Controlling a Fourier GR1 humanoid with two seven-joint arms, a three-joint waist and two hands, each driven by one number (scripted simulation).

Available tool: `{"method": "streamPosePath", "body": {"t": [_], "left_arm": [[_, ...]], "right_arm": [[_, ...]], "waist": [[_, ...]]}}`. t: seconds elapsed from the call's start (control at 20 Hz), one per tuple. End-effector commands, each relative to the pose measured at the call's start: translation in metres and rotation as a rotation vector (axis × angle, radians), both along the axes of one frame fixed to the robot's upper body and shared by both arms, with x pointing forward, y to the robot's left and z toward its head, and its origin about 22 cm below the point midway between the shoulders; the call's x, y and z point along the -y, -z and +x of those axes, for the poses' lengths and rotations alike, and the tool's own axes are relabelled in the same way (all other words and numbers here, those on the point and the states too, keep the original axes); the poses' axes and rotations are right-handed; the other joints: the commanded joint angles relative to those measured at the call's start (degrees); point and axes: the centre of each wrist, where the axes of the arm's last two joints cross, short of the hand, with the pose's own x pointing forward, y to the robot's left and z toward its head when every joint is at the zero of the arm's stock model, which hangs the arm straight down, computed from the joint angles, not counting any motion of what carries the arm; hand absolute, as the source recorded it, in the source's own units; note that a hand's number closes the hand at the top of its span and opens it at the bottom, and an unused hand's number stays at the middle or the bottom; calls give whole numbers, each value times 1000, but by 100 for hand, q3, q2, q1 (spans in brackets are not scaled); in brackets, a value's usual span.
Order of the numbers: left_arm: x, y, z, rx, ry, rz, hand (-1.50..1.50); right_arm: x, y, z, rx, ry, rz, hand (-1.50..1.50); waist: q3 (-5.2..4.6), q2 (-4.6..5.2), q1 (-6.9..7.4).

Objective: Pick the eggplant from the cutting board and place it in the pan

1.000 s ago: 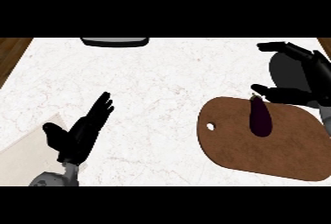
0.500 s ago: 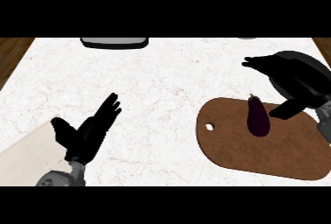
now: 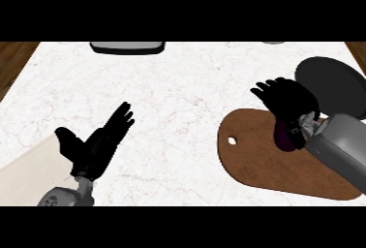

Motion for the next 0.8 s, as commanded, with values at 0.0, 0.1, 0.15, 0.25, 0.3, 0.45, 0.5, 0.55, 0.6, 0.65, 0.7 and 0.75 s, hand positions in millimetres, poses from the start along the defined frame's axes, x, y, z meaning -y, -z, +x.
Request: {"method": "streamPosePath", "body": {"t": [0.0,0.1,0.15,0.25,0.3,0.45,0.5,0.55,0.6,0.65,0.7,0.75], "left_arm": [[-2,2,-2,16,-12,-7,0],[-20,0,2,-6,-27,8,0],[-10,-3,4,-5,-29,6,0],[-5,3,4,5,-41,-4,0],[-3,-3,1,15,-19,3,0],[11,5,-13,12,-40,12,0],[-21,-5,14,13,-40,-13,0],[-8,-1,8,0,-23,0,0],[-5,2,7,16,-35,10,0],[4,0,-11,-3,-23,-13,0],[5,-5,-9,26,-17,-8,0],[4,-2,2,15,-9,-24,0]], "right_arm": [[-45,4,-9,-71,40,-189,-150],[-61,14,-19,-78,80,-207,-150],[-67,20,-28,-93,93,-213,-150],[-78,16,-33,-96,103,-207,-150],[-66,31,-19,-105,149,-195,-150],[-66,28,-28,-63,153,-203,-150],[-71,35,-50,-55,133,-195,-150],[-80,24,-26,-65,159,-214,-150],[-61,38,-38,-54,151,-224,-150],[-70,36,-36,-43,161,-222,-150],[-49,48,-49,-51,145,-251,-150],[-66,35,-24,-11,167,-279,-150]], "waist": [[18,9,-64],[24,10,-111],[27,6,-146],[30,20,-141],[34,35,-92],[34,30,-95],[33,30,-146],[33,37,-99],[34,35,-118],[35,29,-91],[36,25,-118],[34,42,-83]]}}
